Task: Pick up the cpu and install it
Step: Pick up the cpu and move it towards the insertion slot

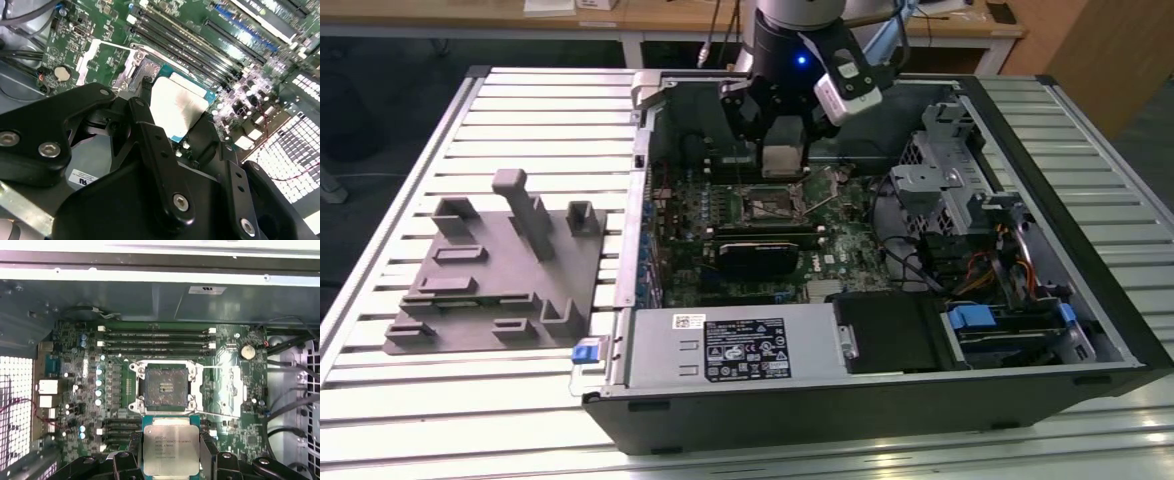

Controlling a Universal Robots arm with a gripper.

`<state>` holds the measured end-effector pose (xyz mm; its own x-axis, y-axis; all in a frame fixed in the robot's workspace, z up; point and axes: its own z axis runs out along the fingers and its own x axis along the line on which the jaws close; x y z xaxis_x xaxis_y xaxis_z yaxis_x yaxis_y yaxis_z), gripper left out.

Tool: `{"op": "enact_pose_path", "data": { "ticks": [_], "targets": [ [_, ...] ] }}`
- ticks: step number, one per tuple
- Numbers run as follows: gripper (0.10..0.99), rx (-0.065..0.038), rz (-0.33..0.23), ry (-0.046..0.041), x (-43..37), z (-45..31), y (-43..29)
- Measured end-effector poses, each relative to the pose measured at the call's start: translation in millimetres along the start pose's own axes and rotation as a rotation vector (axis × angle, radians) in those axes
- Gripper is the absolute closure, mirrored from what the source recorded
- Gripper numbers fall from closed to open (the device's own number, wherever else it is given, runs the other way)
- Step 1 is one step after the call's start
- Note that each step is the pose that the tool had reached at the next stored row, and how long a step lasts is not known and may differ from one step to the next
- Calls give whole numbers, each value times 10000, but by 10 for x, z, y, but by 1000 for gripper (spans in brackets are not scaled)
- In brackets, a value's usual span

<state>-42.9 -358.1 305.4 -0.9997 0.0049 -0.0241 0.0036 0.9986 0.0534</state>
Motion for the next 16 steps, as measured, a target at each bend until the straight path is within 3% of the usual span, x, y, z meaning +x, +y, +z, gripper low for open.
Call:
{"op": "enact_pose_path", "data": {
  "ticks": [6,16],
  "targets": [
    [545,-1,0,-1,9,113,75],
    [545,-2,-1,0,21,257,121]
  ]
}}
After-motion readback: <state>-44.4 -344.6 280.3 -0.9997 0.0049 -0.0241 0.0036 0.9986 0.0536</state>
